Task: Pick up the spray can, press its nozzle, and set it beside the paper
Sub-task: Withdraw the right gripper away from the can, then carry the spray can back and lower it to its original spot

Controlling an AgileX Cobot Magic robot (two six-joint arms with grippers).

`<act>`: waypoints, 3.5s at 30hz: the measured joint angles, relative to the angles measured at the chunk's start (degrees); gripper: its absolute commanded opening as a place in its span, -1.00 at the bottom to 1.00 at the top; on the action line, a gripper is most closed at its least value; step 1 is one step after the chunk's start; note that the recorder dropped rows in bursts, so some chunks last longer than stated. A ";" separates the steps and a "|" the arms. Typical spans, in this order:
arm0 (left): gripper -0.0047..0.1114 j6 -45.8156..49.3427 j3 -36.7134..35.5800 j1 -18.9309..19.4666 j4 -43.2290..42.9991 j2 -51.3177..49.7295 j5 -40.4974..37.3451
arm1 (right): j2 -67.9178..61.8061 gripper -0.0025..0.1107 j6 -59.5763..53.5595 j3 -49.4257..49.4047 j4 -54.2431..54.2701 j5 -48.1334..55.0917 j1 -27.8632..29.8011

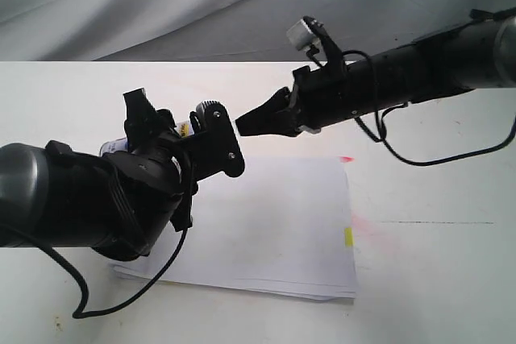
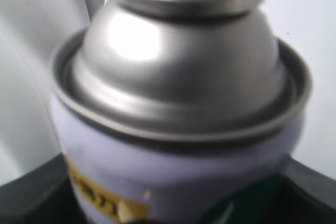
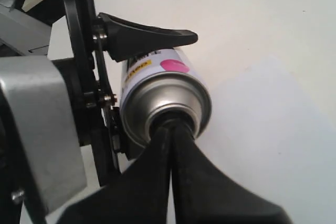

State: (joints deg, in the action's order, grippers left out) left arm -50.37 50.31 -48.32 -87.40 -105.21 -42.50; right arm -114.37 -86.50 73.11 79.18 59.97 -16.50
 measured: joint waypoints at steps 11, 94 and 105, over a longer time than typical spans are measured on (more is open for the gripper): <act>-0.92 -4.24 0.00 0.00 -0.41 0.00 0.00 | 4.74 -0.96 2.32 -1.61 -2.86 1.66 5.63; -0.92 38.42 6.08 35.60 73.74 -21.03 95.47 | 51.94 -0.96 32.81 -1.61 -32.71 6.80 5.63; -0.92 38.42 9.93 35.60 74.34 -25.65 95.40 | 51.94 -0.96 32.81 -1.61 -32.81 5.67 5.63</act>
State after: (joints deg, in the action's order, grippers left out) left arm -11.95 60.24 -12.72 -13.06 -130.86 52.89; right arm -62.43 -53.69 71.50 46.38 65.63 -10.87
